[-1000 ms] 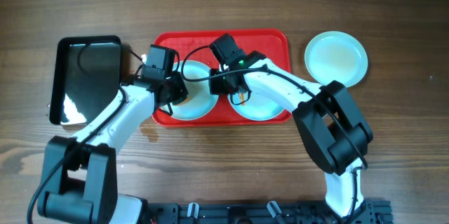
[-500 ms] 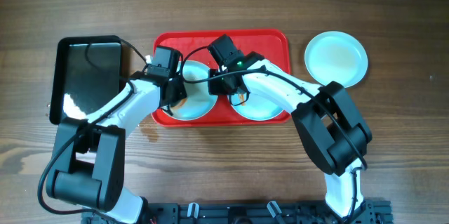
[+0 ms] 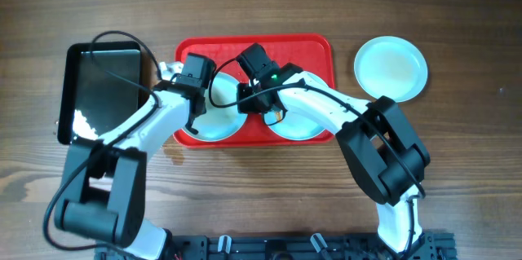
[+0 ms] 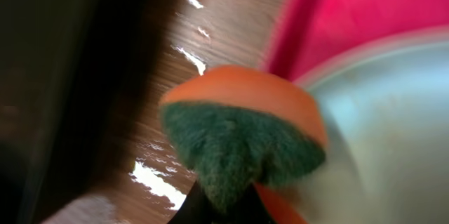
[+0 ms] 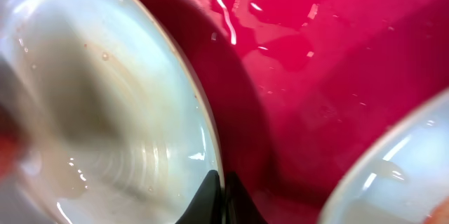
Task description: Clean dirty plates on tray and stack at the side
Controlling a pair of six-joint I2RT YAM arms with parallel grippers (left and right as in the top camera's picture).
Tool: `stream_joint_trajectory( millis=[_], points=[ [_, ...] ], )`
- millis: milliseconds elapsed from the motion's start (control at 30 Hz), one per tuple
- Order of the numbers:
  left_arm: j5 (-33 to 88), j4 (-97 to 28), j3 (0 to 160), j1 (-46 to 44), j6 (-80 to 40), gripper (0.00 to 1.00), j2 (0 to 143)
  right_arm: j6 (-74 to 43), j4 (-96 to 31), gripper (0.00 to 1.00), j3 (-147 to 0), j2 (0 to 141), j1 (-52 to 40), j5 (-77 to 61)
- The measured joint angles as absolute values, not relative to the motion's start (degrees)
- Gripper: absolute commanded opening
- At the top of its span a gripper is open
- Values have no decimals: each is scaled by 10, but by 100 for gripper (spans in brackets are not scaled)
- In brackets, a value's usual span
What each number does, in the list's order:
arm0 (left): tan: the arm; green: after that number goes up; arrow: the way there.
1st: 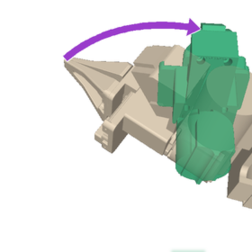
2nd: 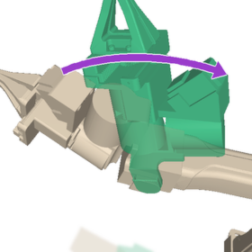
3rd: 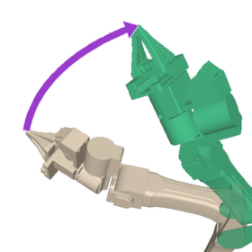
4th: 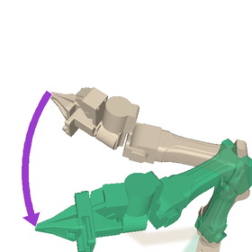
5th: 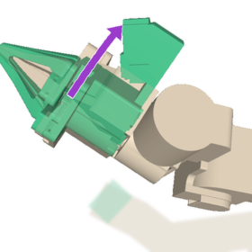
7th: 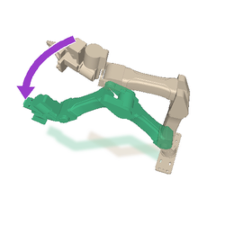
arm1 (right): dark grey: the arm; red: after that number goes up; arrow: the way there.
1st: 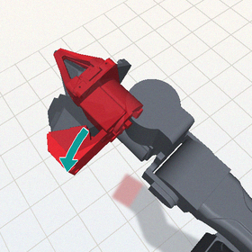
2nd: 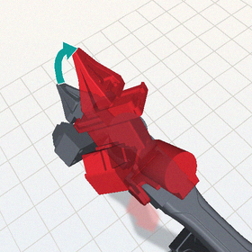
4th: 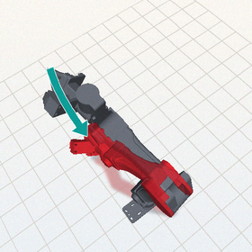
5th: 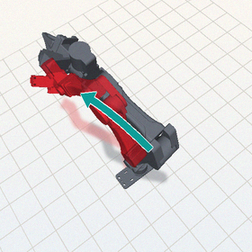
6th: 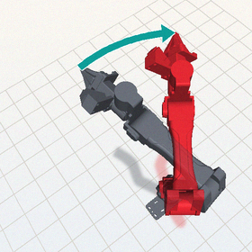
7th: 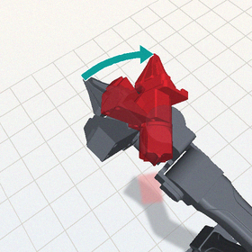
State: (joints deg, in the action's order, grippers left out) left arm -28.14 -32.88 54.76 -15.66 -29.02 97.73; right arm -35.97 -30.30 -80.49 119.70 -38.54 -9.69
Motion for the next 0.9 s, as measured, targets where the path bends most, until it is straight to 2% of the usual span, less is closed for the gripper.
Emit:
stream_joint_trajectory(
  millis=[233,500,900],
  points=[
    [-273,-328,557,-141,-310,4,853,-357,-304,5,-806,1197,-377,-74],
    [-189,-397,568,-137,-319,4,773,-309,-347,5,-827,1180,-377,-27],
    [-115,-474,568,-129,-323,4,774,-86,-345,4,-865,1021,-379,261]
  ],
)
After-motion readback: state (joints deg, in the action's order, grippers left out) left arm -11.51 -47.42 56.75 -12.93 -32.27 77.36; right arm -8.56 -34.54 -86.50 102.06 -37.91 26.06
